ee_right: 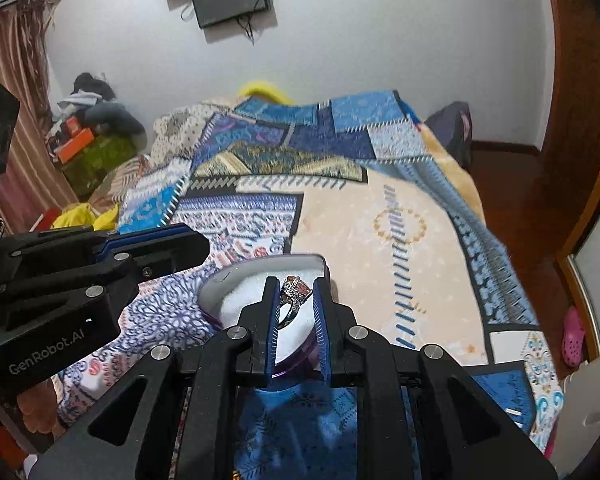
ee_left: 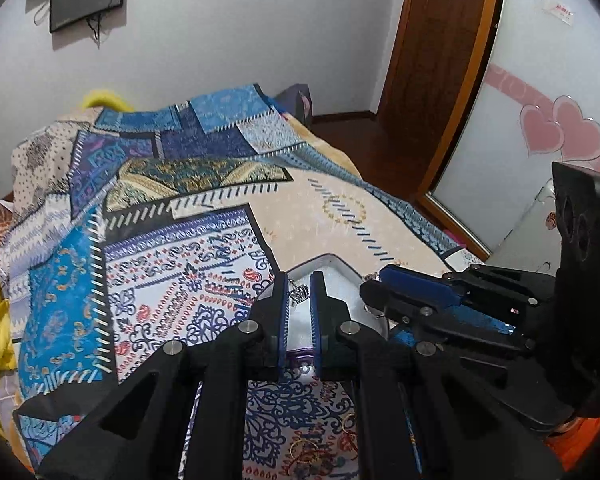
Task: Organize jewelry
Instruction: 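Carry the ring with the right tool into the purple heart tin and release, then withdraw the right tool from the tin back toward the jewelry pile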
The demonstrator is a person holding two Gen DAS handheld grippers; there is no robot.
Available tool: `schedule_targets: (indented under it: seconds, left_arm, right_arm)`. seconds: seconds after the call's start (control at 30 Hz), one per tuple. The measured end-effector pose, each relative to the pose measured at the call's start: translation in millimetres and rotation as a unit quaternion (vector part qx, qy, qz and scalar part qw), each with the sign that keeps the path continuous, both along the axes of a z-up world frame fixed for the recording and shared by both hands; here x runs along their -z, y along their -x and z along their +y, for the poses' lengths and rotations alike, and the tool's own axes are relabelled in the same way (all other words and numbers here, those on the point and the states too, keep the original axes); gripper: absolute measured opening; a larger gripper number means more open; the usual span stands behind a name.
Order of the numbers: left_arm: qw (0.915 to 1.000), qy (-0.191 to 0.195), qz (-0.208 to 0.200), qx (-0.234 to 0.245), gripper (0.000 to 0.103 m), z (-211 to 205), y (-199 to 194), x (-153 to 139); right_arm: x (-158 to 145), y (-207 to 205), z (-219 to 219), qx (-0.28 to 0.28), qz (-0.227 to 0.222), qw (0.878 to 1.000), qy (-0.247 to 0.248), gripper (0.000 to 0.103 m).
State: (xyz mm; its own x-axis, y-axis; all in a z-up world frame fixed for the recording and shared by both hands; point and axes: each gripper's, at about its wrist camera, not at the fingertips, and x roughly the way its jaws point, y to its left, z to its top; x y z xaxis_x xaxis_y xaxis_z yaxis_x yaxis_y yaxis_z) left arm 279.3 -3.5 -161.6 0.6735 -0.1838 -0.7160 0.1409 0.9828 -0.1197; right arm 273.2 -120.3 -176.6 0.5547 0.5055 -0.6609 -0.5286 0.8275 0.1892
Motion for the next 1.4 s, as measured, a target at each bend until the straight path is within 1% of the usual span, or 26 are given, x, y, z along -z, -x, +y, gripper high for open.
schedule_targets:
  seconds: [0.13, 0.4, 0.73, 0.83, 0.9, 0.93, 1.0, 1.07, 1.23, 1.3, 1.4]
  left_arm:
    - [0.9999, 0.003, 0.013, 0.005, 0.009, 0.9, -7.6, 9.5]
    - [0.9996, 0.004, 0.028, 0.009, 0.008, 2.4, -12.0, 20.4]
    - [0.9996, -0.007, 0.025, -0.005, 0.009, 6.7, -7.0, 16.2]
    - [0.9997, -0.009, 0.023, -0.005, 0.013, 7.4, -3.5, 14.3]
    - [0.9997, -0.011, 0.020, -0.005, 0.018, 7.8, 0.4, 11.6]
    - [0.9998, -0.012, 0.018, -0.006, 0.019, 8.1, 2.9, 9.6]
    - [0.9998, -0.014, 0.014, -0.007, 0.025, 8.5, 7.3, 6.0]
    - [0.9998, -0.018, 0.007, -0.008, 0.029, 8.9, 13.5, 0.6]
    - [0.9995, -0.029, -0.009, -0.011, 0.036, 8.5, 29.2, -13.7]
    - [0.9993, -0.032, -0.016, -0.014, 0.040, 9.2, 36.5, -19.4]
    - [0.9989, -0.035, -0.026, -0.018, 0.043, 9.9, 48.6, -26.9]
  right_arm:
    - [4.3, -4.6, -0.3, -0.005, 0.011, 1.000, 0.004, 0.015]
    - [6.4, -5.8, 6.9, -0.021, 0.012, 1.000, 0.019, 0.015]
    - [7.1, -5.5, 12.0, -0.027, 0.015, 0.999, 0.031, 0.015]
    - [5.0, -4.0, 11.6, -0.026, 0.016, 0.999, 0.032, 0.016]
    - [3.0, -2.0, 11.7, -0.025, 0.015, 0.999, 0.034, 0.017]
    - [1.8, -1.0, 11.4, -0.024, 0.013, 0.999, 0.036, 0.018]
    - [-0.9, 1.4, 10.2, -0.023, 0.010, 0.999, 0.036, 0.022]
    - [-4.8, 4.7, 8.5, -0.020, 0.006, 0.999, 0.033, 0.025]
    - [-16.1, 14.0, 3.8, -0.016, -0.004, 0.999, 0.029, 0.026]
    - [-21.2, 19.0, 2.1, -0.014, -0.011, 0.999, 0.027, 0.026]
    - [-27.2, 26.8, -1.7, -0.009, -0.019, 0.999, 0.024, 0.028]
